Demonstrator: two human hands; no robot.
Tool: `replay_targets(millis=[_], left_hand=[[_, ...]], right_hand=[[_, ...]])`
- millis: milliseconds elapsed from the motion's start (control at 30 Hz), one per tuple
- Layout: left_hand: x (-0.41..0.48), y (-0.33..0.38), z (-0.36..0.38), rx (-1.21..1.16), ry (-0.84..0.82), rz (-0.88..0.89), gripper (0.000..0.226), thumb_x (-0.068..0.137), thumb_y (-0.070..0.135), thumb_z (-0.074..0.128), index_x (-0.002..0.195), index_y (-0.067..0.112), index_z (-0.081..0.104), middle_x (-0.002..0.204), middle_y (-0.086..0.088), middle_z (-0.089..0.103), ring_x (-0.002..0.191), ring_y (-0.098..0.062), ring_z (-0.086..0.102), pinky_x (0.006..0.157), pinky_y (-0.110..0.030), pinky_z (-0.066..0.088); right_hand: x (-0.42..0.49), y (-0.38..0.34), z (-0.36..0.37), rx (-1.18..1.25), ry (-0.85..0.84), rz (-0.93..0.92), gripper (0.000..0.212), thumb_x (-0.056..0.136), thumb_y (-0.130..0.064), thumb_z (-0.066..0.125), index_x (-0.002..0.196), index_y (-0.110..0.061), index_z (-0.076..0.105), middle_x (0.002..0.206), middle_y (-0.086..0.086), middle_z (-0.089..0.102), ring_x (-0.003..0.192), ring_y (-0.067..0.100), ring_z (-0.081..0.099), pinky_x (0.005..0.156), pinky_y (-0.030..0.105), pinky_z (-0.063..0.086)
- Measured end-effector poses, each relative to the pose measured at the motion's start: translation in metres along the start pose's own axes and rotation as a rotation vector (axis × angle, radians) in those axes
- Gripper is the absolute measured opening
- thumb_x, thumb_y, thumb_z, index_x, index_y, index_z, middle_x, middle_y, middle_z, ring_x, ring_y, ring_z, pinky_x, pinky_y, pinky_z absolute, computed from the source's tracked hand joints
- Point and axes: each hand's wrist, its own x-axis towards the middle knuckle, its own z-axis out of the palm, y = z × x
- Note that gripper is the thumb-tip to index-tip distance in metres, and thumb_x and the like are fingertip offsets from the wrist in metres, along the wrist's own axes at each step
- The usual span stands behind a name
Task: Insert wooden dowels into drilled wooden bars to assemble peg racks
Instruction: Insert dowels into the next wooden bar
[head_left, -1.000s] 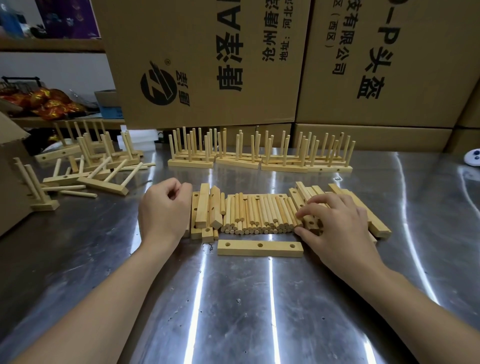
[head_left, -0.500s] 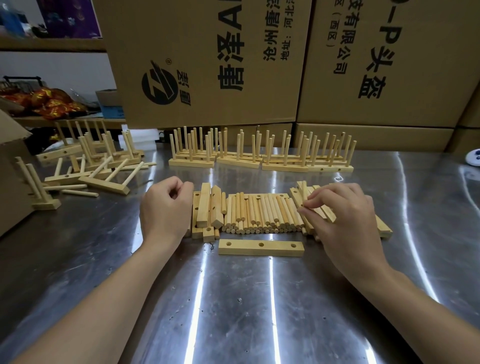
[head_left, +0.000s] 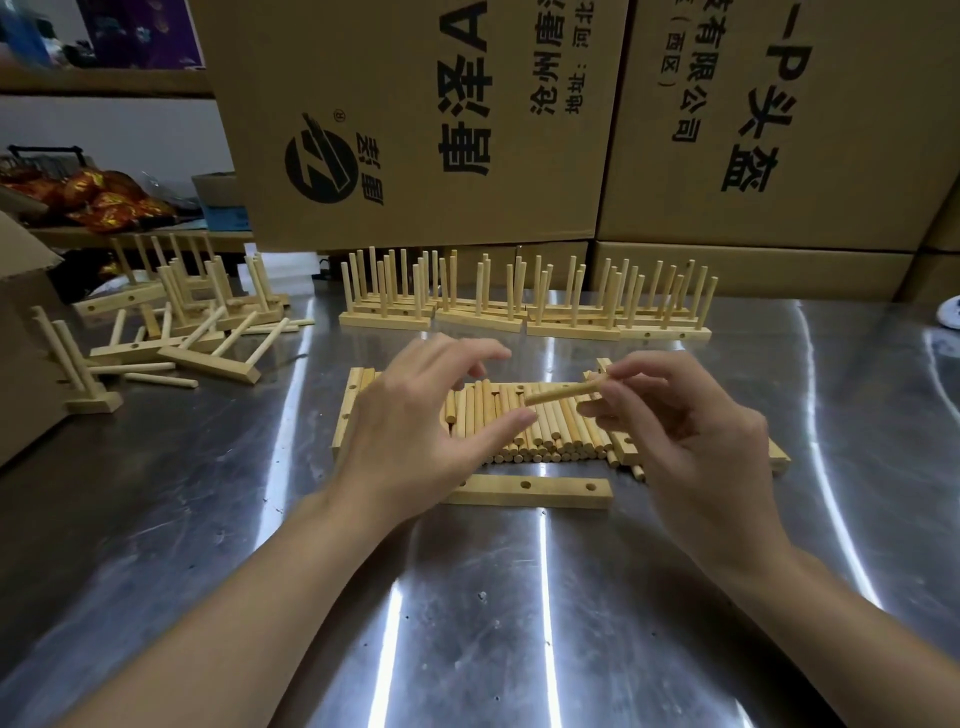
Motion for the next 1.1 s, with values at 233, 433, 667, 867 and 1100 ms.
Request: replay_targets(millis=[233, 433, 667, 867, 1100], left_hand=[[0.0, 0.005, 0.004, 0.038, 0.009, 0.096, 0.024, 0.099, 0.045, 0.072, 0.114, 0.027, 0.078, 0.096, 0.016, 0.07, 0.088, -0.007, 0.056, 0.07, -0.03, 0.05], [0.0, 0.004, 0.001, 0.018, 0.049, 0.047, 0.022, 0.099, 0.037, 0.071, 0.115, 0.024, 0.079, 0.097, 0.014, 0.071, 0.089, -0.008, 0.059, 0.075, -0.029, 0.05], [0.001, 0.01, -0.001, -0.058, 0.094, -0.01, 0.027, 0.098, 0.032, 0.072, 0.122, 0.02, 0.078, 0.098, 0.013, 0.072, 0.089, -0.006, 0.061, 0.077, -0.021, 0.048], [0.002, 0.019, -0.002, -0.121, 0.119, -0.001, 0.02, 0.1, 0.034, 0.072, 0.113, 0.021, 0.079, 0.093, 0.014, 0.072, 0.087, -0.008, 0.063, 0.077, -0.02, 0.046], [0.002, 0.018, -0.001, -0.129, 0.098, -0.007, 0.018, 0.099, 0.033, 0.072, 0.111, 0.022, 0.078, 0.093, 0.014, 0.071, 0.086, -0.011, 0.064, 0.075, -0.027, 0.051]], right_hand=[[-0.004, -0.005, 0.005, 0.075, -0.055, 0.056, 0.015, 0.103, -0.023, 0.063, 0.113, -0.012, 0.061, 0.097, -0.006, 0.081, 0.09, 0.008, 0.08, 0.072, 0.033, 0.066], [-0.002, -0.001, 0.003, -0.061, -0.05, -0.011, 0.012, 0.098, -0.013, 0.073, 0.109, -0.012, 0.068, 0.095, -0.012, 0.075, 0.092, 0.005, 0.076, 0.072, 0.023, 0.062], [-0.002, 0.008, 0.003, -0.158, -0.082, 0.022, 0.013, 0.098, -0.019, 0.073, 0.111, -0.019, 0.073, 0.095, -0.016, 0.074, 0.092, 0.002, 0.073, 0.074, 0.015, 0.056], [0.0, 0.01, 0.002, -0.155, -0.08, 0.094, 0.025, 0.107, -0.032, 0.056, 0.095, -0.021, 0.074, 0.073, -0.015, 0.07, 0.069, 0.002, 0.067, 0.061, 0.006, 0.042], [0.0, 0.006, 0.002, -0.071, -0.055, 0.13, 0.026, 0.095, -0.022, 0.076, 0.12, -0.02, 0.07, 0.095, -0.014, 0.075, 0.089, 0.012, 0.075, 0.066, 0.039, 0.061]])
